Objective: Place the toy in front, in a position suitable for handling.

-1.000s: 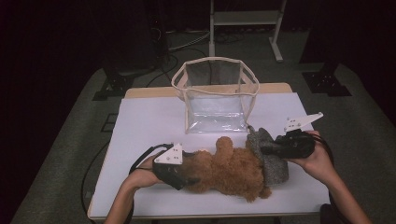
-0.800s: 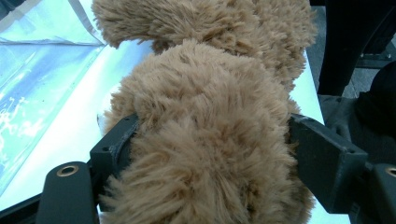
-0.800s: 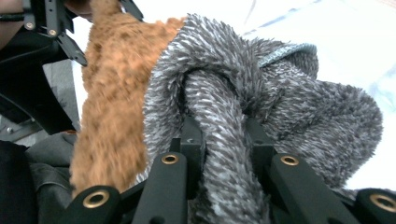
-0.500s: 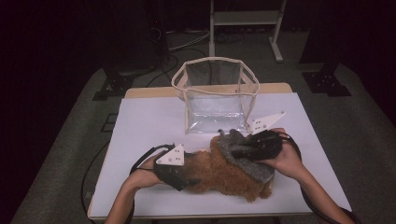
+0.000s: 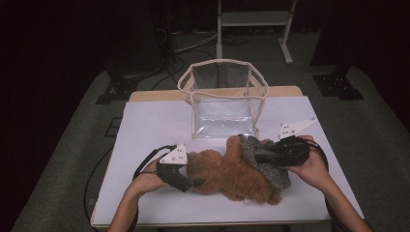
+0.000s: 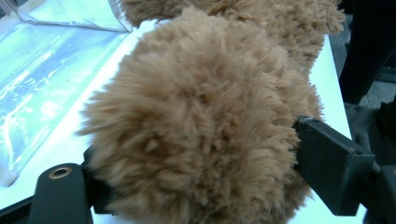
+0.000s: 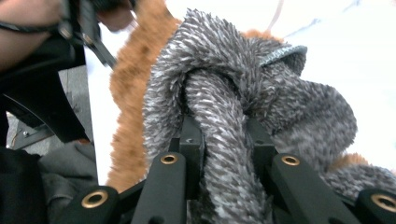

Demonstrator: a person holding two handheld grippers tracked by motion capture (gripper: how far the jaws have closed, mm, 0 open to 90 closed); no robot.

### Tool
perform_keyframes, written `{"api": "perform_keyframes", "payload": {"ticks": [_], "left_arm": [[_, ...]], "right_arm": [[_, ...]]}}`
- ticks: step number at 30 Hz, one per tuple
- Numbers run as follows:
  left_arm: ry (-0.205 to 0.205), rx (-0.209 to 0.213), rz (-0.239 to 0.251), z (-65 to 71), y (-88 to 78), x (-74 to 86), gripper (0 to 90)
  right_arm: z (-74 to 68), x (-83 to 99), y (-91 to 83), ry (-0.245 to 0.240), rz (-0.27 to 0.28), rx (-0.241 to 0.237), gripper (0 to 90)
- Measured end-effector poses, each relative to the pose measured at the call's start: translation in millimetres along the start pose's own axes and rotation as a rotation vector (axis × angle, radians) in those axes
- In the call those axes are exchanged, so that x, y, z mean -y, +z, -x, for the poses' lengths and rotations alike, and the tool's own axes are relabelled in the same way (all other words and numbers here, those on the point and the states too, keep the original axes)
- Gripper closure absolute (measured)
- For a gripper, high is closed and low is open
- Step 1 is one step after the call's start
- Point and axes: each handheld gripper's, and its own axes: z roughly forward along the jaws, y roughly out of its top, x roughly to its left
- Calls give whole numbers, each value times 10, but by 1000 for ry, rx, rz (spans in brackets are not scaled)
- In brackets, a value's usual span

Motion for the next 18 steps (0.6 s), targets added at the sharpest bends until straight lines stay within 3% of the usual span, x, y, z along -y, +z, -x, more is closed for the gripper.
{"api": "perform_keyframes", "payload": {"ticks": [3,5,10,15,18], "left_arm": [[-8,-5,12,-10,28,-18,180],[-5,-7,14,-9,37,-11,163],[7,-27,15,-14,80,55,66],[-50,-30,19,-106,114,154,29],[-74,-28,11,-143,131,226,28]], "right_arm": [[-100,-120,-1,-39,22,-4,733],[-168,-193,89,-65,20,-22,729],[-239,-189,374,-102,-39,-26,714],[-77,-46,360,-55,-32,1,725],[43,53,337,-6,-12,-14,731]]}}
